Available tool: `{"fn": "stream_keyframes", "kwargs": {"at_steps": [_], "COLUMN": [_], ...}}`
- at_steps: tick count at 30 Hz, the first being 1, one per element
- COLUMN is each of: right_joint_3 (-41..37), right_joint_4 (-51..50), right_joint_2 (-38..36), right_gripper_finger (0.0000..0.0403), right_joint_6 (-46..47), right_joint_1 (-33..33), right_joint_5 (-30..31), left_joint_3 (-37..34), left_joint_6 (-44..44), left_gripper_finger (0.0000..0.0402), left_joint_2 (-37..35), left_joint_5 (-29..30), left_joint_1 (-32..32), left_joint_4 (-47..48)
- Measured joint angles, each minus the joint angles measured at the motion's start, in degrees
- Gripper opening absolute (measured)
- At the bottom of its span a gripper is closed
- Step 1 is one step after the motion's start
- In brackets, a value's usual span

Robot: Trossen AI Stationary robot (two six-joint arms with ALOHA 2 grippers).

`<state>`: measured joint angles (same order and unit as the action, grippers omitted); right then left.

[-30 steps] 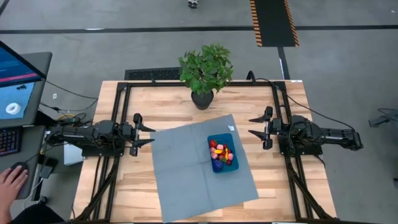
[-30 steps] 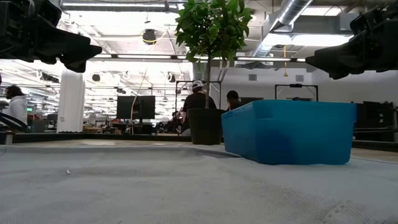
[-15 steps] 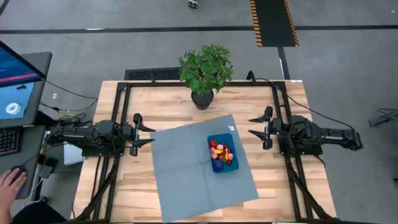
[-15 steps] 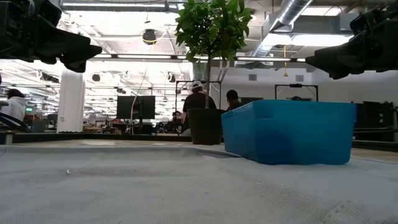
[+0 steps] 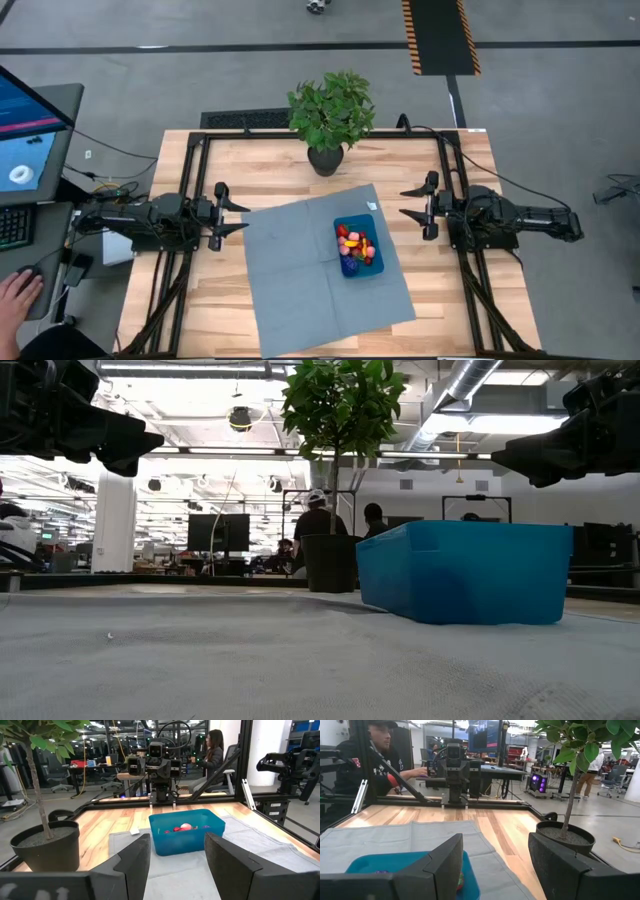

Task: Pick and placing Produce into tupperware
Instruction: Return to Home Position

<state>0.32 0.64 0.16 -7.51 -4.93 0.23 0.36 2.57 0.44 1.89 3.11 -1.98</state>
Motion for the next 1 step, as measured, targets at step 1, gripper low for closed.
{"fn": "stream_keyframes", "kwargs": {"at_steps": [1], "right_joint_3": [0.0], "right_joint_4": [0.0], "right_joint_2": [0.0], "right_gripper_finger": [0.0249], "right_joint_6": [0.0], "right_joint_1": [0.0], "right_joint_5": [0.0], "left_joint_3": [0.0], "left_joint_6": [0.0], "left_gripper_finger": [0.0178], "left_joint_2": [0.0], "left_joint_5": [0.0], "left_joint_1": [0.0], "left_joint_4": [0.0]}}
